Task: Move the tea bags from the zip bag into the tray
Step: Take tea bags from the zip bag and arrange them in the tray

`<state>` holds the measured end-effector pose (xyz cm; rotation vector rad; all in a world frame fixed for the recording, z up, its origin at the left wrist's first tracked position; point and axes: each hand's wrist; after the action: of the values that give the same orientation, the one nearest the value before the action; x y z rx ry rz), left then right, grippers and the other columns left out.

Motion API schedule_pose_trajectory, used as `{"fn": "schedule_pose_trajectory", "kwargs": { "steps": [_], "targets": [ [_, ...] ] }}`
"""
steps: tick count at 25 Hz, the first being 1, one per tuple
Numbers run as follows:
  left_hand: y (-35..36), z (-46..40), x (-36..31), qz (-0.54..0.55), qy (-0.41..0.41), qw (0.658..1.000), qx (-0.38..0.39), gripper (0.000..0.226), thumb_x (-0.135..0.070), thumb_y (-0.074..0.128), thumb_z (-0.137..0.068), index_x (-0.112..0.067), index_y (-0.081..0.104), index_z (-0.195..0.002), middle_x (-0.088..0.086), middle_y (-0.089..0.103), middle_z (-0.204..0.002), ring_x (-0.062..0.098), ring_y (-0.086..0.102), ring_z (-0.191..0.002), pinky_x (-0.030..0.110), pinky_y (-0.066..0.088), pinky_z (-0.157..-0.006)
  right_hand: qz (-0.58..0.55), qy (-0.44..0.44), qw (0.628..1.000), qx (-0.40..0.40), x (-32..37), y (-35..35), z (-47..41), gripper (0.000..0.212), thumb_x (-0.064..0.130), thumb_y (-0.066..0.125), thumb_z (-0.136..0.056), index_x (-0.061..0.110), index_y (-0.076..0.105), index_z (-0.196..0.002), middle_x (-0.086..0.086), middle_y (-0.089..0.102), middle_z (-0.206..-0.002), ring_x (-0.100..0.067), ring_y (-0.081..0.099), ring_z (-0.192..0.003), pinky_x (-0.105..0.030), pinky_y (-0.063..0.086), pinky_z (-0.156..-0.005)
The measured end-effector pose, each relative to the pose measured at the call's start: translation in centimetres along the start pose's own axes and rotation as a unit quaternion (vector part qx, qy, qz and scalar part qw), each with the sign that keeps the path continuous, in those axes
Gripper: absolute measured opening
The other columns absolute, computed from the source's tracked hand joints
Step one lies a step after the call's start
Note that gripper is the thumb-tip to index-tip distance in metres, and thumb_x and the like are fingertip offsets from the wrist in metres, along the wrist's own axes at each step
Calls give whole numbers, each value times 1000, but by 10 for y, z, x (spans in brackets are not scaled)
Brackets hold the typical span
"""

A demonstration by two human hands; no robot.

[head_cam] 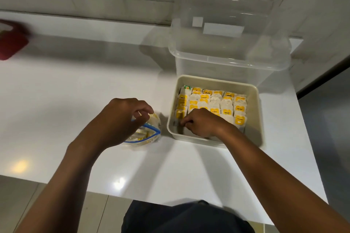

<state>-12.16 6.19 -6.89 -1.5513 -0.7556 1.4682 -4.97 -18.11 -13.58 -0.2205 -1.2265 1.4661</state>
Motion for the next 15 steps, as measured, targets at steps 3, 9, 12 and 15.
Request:
{"fn": "schedule_pose_trajectory", "kwargs": {
  "steps": [3,9,12,15],
  "targets": [
    [-9,11,10,-4,11,1000,-13,18,-19,65,-91,-34,72,-98,-14,68,-85,3,63,-78,25,50,-74,6,13,1000,-9,4,-2,-2,32,16,49,-98,21,73,-119,2,67,-126,-20,58,-118,-23,44,-91],
    [-26,34,26,4,4,1000,28,13,-22,71,-87,-35,71,-83,-19,66,-75,-4,61,-75,11,45,-65,47,18,997,53,15,-2,-11,29,17,50,-98,18,75,-112,0,71,-115,-22,60,-110,-27,46,-88],
    [-13,36,31,34,-6,998,48,16,-24,69,-89,-37,74,-98,-23,65,-80,-16,57,-76,6,44,-68,62,34,997,34,20,-2,-11,28,17,50,-97,17,76,-110,-3,71,-112,-24,60,-107,-34,48,-91],
    [-5,34,42,45,9,998,53,21,-25,66,-91,-37,73,-107,-18,70,-90,-8,61,-78,21,53,-74,53,51,997,-20,33,-7,0,28,18,50,-96,20,78,-104,0,72,-111,-23,61,-105,-33,49,-89]
  ]
}}
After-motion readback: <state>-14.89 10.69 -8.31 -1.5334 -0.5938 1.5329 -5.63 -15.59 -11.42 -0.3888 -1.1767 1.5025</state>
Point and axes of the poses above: each hand's wrist, its own z-axis away from the middle knuckle, its own y-axis out of the palm, x = y × z
